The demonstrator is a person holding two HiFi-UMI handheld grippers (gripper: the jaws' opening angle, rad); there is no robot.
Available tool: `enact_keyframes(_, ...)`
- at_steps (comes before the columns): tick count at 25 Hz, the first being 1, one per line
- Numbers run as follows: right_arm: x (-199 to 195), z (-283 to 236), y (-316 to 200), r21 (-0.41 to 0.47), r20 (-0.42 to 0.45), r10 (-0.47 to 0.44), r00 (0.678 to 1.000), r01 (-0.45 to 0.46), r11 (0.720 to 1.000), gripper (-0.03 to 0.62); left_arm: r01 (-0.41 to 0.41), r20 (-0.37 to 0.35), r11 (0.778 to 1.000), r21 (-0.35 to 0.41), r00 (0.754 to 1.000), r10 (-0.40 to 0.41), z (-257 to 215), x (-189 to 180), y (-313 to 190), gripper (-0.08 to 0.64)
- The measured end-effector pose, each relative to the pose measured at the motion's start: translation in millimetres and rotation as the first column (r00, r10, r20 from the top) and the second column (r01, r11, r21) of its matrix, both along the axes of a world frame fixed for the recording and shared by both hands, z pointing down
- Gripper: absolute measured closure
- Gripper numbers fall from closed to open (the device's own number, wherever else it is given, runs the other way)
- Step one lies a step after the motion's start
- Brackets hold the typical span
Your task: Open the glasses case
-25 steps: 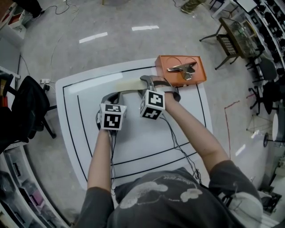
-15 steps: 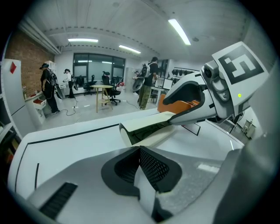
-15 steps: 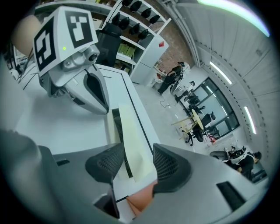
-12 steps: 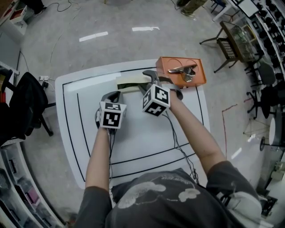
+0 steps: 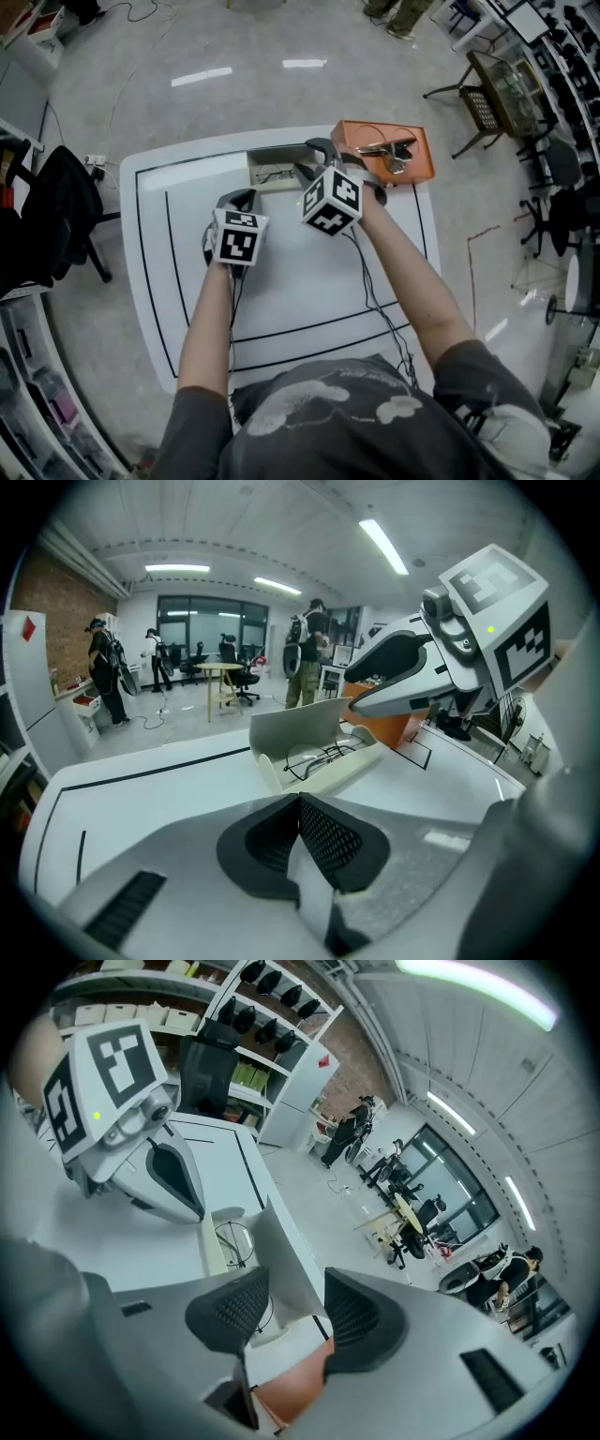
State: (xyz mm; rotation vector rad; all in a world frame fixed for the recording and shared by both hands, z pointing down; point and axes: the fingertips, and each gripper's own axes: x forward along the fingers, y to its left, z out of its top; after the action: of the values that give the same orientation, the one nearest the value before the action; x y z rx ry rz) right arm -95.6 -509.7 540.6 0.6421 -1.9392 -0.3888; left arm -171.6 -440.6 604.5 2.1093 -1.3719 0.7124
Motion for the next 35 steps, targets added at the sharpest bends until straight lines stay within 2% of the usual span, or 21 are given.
enact_keyframes(3,3.5,-5.4,8.3,-0.014,0.043,0.021,0.999,-0.02,1.0,0.413,0.014,-0.018,1.0,0.009,1.0,-0.013,-4.3,-1.3,0.1,0.557)
enact_keyframes(8,17.2,-28.8,21.4,-0.013,0.141,0.085,0.986,-0.084,0.996,0.48,0.03,-0.048,0.999,0.04,0.998,-0.028,-26.6,1.2,8.0,0.557)
enact_keyframes(11,29.8,-45.7,31.6,-0.004,0.191,0.12,0.974,-0.122,0.993,0.497,0.04,-0.056,0.995,0.087,0.998,-0.035,-47.6,3.8,16.1,0.557)
enact_keyframes(15,47.1,-70.8,49.2,0.032,0.262,0.144,0.954,-0.158,0.987,0.568,0.062,-0.062,0.987,0.15,0.997,-0.053,-83.5,10.3,34.7,0.557)
enact_keyframes(19,59.0,-84.3,77.2,0.015,0.33,0.156,0.931,-0.171,0.985,0.591,0.087,-0.063,0.977,0.194,0.995,-0.076,-110.6,16.8,59.1,0.557)
enact_keyframes(24,66.6,-89.8,124.2,-0.078,0.418,0.162,0.894,-0.143,0.987,0.592,0.112,-0.066,0.967,0.227,0.993,-0.099,-128.5,29.8,95.0,0.557)
enact_keyframes(30,88.4,-86.1,165.3,-0.09,0.444,0.162,0.881,-0.136,0.987,0.592,0.134,-0.056,0.962,0.238,0.991,-0.124,-133.6,46.4,139.2,0.557)
enact_keyframes(35,105.4,-86.5,202.0,-0.139,0.482,0.181,0.857,-0.13,0.982,0.594,0.152,-0.054,0.959,0.238,0.988,-0.143,-136.8,58.9,179.9,0.557)
